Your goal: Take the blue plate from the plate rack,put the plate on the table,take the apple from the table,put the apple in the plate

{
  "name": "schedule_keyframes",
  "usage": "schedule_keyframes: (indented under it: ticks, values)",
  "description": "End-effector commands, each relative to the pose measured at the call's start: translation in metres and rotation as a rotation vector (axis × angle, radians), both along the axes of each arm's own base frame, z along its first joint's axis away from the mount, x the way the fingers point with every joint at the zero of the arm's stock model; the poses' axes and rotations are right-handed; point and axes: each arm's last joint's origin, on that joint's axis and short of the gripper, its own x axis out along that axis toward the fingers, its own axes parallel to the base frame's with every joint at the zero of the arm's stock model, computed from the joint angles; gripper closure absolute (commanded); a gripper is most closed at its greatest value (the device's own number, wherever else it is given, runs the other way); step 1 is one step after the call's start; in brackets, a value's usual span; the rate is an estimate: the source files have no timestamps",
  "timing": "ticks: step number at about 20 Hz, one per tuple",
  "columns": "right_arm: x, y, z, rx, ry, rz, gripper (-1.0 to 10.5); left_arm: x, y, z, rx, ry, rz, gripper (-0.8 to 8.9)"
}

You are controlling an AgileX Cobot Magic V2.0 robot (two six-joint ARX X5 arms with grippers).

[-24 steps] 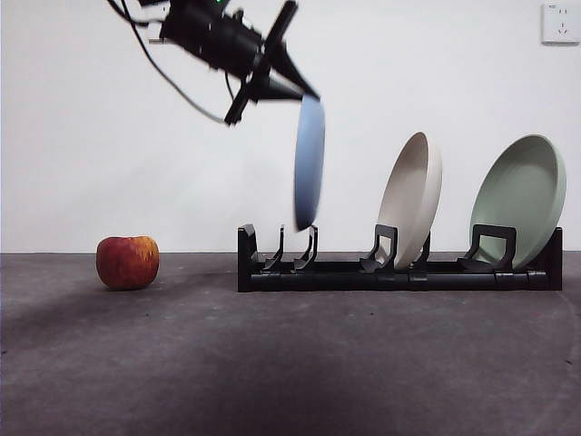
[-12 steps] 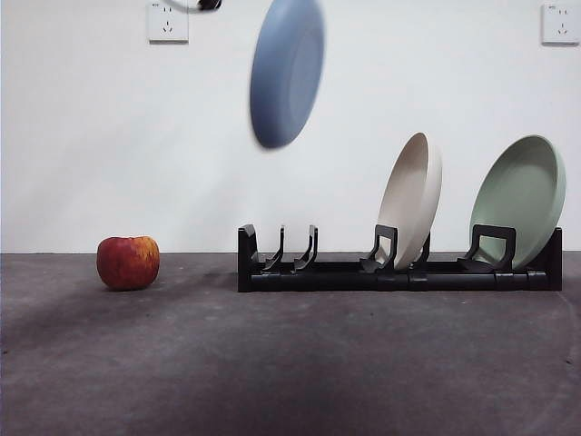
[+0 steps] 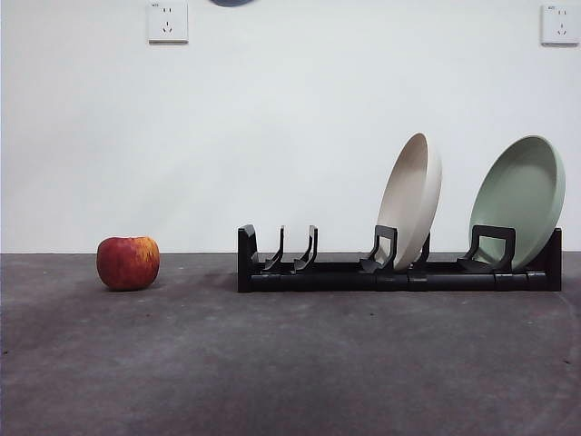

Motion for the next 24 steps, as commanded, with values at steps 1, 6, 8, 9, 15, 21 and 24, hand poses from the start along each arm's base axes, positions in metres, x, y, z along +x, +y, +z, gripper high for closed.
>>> schedule_keyframes:
  ticks: [1,6,8,9,15,21,24]
  values:
    - [0.0,0.0,0.001,-0.003,-0.011,0.009,9.5,-0.016,-0.011,-0.028,0.119,0.047,-0.021,8.21]
    - [0.0,0.0,0.001,-0.014,-0.022,0.024,9.5,-0.035,-0.047,-0.095,0.415,0.08,0.085,8.21]
    - [0.001,0.0,0.001,-0.023,-0.03,0.036,9.5,-0.041,-0.067,-0.136,0.575,0.079,0.126,8.22]
    - [0.0,0.0,0.001,-0.025,-0.031,0.04,9.5,-0.042,-0.074,-0.156,0.644,0.094,0.126,8.22]
    - [0.001,-0.001,0.001,-0.062,-0.036,0.026,9.4,-0.041,-0.098,-0.264,0.658,0.126,0.04,8.22]
    - [0.002,-0.001,0.002,-0.062,-0.055,0.026,9.4,-0.038,-0.113,-0.312,0.746,0.144,-0.044,8.22]
    - [0.002,-0.001,0.002,-0.062,-0.056,0.027,9.4,-0.033,-0.121,-0.334,0.779,0.183,-0.081,8.22]
